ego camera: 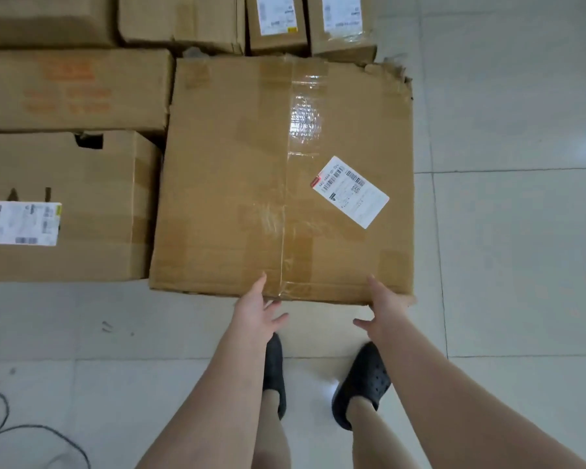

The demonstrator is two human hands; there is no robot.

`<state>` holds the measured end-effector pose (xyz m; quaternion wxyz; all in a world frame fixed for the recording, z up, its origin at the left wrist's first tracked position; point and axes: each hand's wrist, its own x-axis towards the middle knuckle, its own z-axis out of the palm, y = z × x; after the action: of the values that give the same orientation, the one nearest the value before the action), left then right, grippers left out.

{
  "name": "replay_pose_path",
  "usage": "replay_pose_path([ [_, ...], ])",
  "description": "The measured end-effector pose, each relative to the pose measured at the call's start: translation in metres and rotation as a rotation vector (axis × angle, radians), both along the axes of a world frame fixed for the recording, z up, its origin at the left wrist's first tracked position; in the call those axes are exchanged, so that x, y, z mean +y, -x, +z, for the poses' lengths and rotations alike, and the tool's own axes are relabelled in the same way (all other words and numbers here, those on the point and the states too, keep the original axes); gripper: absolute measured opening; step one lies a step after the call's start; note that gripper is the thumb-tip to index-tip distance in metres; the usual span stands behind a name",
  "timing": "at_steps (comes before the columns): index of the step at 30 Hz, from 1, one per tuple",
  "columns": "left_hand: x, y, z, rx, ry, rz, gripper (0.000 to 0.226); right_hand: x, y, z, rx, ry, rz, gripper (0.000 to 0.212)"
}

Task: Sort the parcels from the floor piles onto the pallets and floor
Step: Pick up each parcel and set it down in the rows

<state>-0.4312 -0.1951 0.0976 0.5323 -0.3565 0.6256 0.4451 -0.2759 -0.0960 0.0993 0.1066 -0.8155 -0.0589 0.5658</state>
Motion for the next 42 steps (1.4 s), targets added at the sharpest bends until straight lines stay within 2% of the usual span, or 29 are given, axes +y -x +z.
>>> replay_pose_path([
  [2, 0.010, 0.000, -0.010, 0.036, -0.001, 0.036, 0.057, 0.005, 0.004, -0.004, -0.016, -0.035, 0.039, 0.096],
  [6, 0.012, -0.004, -0.017, 0.088, 0.001, 0.119, 0.054, 0.002, 0.000, -0.004, 0.029, -0.140, 0.019, 0.082],
  [10, -0.017, -0.018, -0.022, 0.175, -0.087, 0.363, 0.063, -0.027, -0.014, -0.022, 0.247, -0.159, -0.365, 0.063],
  [13, -0.035, -0.019, -0.047, 0.096, -0.101, 0.424, 0.062, -0.047, -0.007, -0.054, 0.439, -0.067, -0.555, 0.059],
  [17, -0.035, 0.007, -0.082, 0.089, -0.196, 0.442, 0.064, -0.052, 0.035, -0.081, 0.612, -0.039, -0.683, 0.066],
  [20, -0.028, 0.031, -0.091, 0.115, -0.324, 0.467, 0.065, -0.051, 0.067, -0.089, 0.756, -0.130, -0.703, 0.052],
  [23, -0.031, 0.043, -0.094, 0.105, -0.312, 0.419, 0.065, -0.051, 0.082, -0.092, 0.790, -0.172, -0.768, 0.045],
  [26, -0.039, 0.046, -0.086, 0.124, -0.253, 0.344, 0.062, -0.054, 0.083, -0.086, 0.736, -0.132, -0.684, 0.042],
  [29, -0.044, 0.027, -0.054, 0.196, -0.150, 0.206, 0.059, -0.067, 0.068, -0.064, 0.555, -0.078, -0.609, 0.055],
  [33, -0.034, -0.020, -0.003, 0.159, -0.147, 0.019, 0.056, -0.059, 0.028, -0.014, 0.266, -0.144, -0.540, 0.061],
  [37, 0.000, -0.058, 0.017, 0.191, -0.140, -0.078, 0.067, -0.024, -0.006, 0.010, -0.030, -0.316, -0.039, 0.048],
  [39, 0.016, -0.072, 0.018, 0.206, -0.119, -0.105, 0.072, -0.012, -0.014, 0.011, -0.058, -0.268, 0.147, 0.048],
  [42, 0.036, -0.083, 0.016, 0.238, -0.030, -0.109, 0.070, -0.003, -0.028, 0.016, 0.003, -0.158, 0.367, 0.062],
])
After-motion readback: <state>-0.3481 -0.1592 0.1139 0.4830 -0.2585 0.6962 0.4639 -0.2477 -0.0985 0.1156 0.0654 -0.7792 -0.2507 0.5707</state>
